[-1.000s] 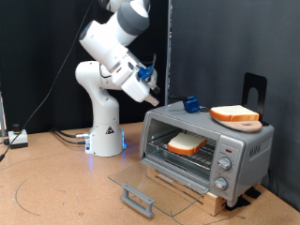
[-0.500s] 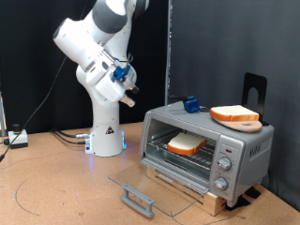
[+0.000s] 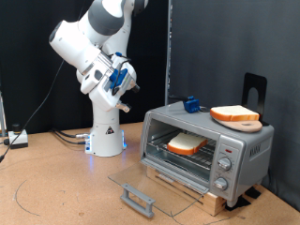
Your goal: Make a piece of toast with the oven
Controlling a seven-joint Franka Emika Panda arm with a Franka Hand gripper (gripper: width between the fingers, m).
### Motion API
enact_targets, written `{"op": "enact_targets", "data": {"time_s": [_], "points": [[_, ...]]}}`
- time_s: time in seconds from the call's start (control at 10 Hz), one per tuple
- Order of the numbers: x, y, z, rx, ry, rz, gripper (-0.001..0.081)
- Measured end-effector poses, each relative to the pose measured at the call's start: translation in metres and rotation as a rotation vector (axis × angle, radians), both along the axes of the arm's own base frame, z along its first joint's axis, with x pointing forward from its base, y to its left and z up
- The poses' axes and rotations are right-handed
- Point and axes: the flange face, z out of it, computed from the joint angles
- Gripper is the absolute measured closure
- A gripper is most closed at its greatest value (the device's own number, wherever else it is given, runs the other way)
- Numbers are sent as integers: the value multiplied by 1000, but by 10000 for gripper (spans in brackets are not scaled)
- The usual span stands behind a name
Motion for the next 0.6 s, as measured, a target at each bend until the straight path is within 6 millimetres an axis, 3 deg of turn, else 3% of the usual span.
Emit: {"op": "enact_targets", "data": {"time_s": [0.2,0.4,0.6], "points": [[15,-17,-10,41,214,-82,-3],[13,-15,-9,58,207,-47,-3],[14,-25,-8,153,347,-47,-3]]}}
